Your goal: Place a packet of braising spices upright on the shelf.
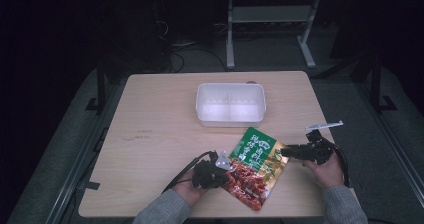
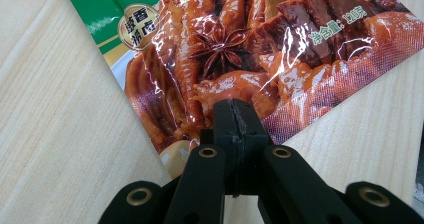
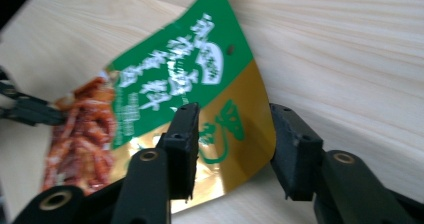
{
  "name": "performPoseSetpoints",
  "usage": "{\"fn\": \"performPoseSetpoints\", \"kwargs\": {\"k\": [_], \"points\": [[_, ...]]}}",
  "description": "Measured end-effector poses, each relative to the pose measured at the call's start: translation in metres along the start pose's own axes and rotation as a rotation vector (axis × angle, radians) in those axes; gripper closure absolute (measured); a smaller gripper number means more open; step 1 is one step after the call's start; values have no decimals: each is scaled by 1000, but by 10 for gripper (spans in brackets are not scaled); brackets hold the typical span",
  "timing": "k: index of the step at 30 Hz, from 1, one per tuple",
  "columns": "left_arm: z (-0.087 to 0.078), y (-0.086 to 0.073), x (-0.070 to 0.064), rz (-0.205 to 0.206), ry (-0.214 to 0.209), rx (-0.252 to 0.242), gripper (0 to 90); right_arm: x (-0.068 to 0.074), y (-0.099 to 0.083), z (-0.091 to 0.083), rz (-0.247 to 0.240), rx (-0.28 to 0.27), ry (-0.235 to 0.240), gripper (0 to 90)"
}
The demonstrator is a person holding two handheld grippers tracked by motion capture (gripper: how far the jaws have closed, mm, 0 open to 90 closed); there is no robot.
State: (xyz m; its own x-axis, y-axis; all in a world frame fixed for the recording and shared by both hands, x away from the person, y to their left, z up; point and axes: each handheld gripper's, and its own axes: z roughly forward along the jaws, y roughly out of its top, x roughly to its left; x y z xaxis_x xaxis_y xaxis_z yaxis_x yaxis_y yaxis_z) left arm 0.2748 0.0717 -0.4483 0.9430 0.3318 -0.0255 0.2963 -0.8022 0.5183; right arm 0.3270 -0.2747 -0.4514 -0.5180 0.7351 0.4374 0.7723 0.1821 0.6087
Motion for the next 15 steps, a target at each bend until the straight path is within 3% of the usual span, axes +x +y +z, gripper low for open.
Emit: {"fn": "performPoseSetpoints", "kwargs": {"k": [7, 10, 15], "points": [[0, 0, 0, 2, -1, 1, 899, 9, 2, 2, -18, 22, 88, 598], [0, 0, 0, 0, -2, -3, 899, 12, 2, 7, -26, 51, 87, 609], [0, 0, 0, 0, -2, -5, 899, 15, 3, 18, -47, 102, 32, 662]]}}
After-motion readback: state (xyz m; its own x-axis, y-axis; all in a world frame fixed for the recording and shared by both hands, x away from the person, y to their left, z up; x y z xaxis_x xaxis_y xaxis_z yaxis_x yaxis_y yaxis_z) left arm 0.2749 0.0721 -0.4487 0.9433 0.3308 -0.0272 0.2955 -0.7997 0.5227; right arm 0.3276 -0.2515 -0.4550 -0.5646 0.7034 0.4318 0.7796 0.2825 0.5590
